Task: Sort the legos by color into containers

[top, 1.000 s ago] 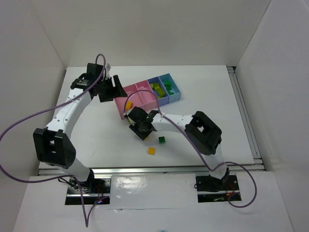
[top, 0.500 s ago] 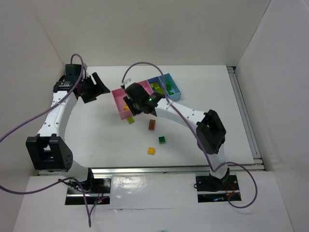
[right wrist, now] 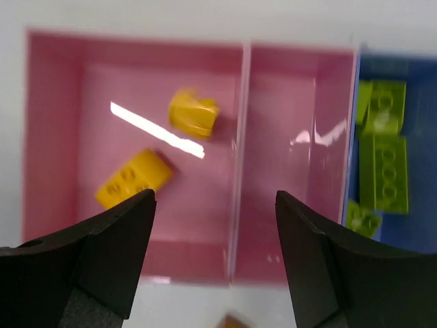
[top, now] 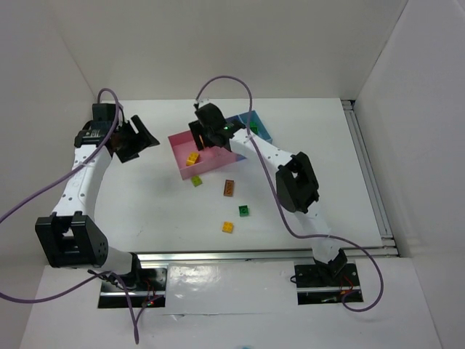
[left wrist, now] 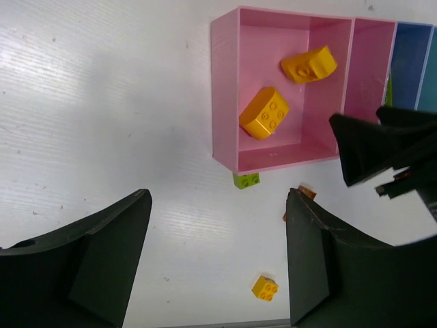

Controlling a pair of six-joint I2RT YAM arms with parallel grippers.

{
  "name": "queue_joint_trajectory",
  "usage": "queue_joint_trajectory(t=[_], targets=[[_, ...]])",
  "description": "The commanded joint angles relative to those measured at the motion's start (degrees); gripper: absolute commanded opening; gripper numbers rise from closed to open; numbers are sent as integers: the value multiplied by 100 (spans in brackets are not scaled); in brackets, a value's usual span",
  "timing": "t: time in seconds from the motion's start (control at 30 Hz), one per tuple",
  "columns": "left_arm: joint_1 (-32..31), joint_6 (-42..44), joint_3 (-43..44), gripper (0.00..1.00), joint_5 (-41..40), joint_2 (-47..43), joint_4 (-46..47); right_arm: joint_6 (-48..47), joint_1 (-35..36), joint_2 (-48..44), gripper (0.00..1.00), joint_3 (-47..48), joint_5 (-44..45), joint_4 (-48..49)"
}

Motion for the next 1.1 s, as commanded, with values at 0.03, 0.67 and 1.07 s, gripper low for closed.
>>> queue_joint_trajectory(t=[0.03, 0.67, 1.07], targets=[[43, 82, -193, 82, -45, -263, -12, 244, 107, -1585, 76, -1681, 46, 385], [43, 320, -614, 82, 394, -202, 287, 103, 1452, -3363, 82, -5608, -1712, -493], [43, 320, -720, 82, 447, -149, 340, 377, 1557, -2782, 74, -5679, -1712, -555]])
